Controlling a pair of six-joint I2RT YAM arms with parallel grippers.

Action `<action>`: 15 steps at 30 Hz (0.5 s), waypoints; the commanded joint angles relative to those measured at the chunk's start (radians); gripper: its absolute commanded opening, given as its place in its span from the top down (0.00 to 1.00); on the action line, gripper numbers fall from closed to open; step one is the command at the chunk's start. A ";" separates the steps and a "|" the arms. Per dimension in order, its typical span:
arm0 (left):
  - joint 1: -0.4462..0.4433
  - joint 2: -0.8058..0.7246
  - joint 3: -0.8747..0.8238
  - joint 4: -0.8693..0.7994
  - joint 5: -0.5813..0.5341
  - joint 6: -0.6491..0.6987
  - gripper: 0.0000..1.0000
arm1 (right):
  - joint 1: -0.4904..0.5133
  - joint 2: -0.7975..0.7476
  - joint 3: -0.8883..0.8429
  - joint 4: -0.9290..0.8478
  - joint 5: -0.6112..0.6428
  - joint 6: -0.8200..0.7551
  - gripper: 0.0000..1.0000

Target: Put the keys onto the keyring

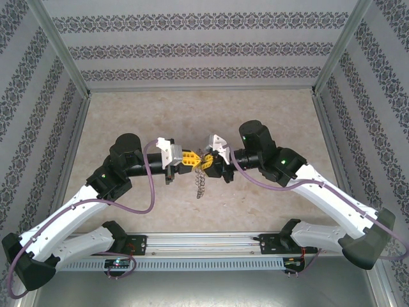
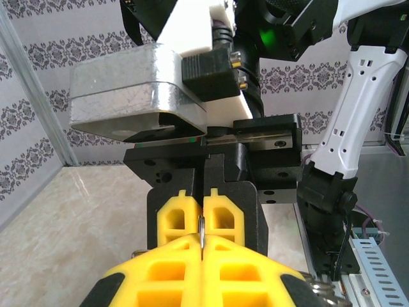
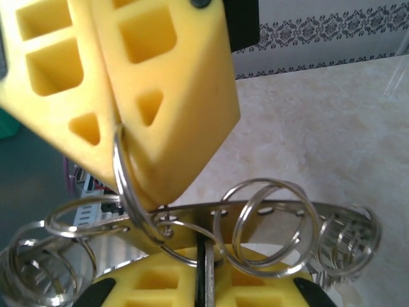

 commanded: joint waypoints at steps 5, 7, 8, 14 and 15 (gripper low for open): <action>0.010 -0.024 0.000 0.066 -0.009 -0.008 1.00 | -0.003 -0.038 -0.027 -0.014 0.060 -0.023 0.99; 0.010 -0.031 -0.007 0.071 -0.038 -0.006 1.00 | -0.006 -0.053 -0.028 -0.028 0.088 -0.035 1.00; 0.010 -0.036 -0.013 0.076 -0.056 -0.004 1.00 | -0.007 -0.061 -0.027 -0.032 0.103 -0.040 1.00; 0.010 -0.048 -0.039 0.048 -0.140 0.023 1.00 | -0.020 -0.076 0.014 -0.086 0.174 -0.069 1.00; 0.010 -0.048 -0.051 0.046 -0.162 0.023 1.00 | -0.024 -0.069 0.027 -0.098 0.183 -0.072 1.00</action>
